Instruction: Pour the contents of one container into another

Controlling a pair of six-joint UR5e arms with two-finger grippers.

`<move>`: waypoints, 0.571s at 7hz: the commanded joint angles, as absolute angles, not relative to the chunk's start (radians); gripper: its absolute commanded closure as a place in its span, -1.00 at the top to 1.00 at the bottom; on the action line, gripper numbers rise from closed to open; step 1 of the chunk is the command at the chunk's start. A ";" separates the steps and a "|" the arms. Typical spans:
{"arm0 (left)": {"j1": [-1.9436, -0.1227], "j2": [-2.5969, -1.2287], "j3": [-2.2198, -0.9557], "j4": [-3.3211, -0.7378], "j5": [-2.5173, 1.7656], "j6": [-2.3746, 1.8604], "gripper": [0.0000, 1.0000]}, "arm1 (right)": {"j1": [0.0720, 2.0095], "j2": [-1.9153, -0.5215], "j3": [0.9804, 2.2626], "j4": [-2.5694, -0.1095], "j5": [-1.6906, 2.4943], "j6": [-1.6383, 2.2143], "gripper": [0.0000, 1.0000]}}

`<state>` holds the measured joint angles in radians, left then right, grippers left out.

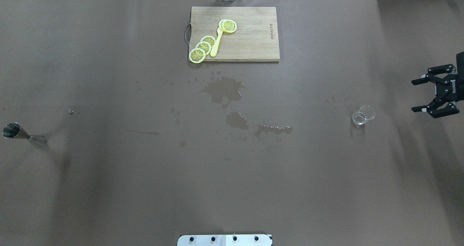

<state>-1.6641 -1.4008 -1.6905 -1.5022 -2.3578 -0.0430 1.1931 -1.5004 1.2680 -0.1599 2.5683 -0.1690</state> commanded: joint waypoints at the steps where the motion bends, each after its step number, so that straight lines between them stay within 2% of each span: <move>1: -1.667 -1.404 -1.690 -1.508 -2.329 -0.044 0.98 | 1.166 -1.460 1.239 -0.161 2.563 -0.184 1.00; 4: -1.670 -1.401 -1.694 -1.508 -2.329 -0.046 0.98 | 1.094 -1.454 1.249 -0.149 2.528 -0.186 1.00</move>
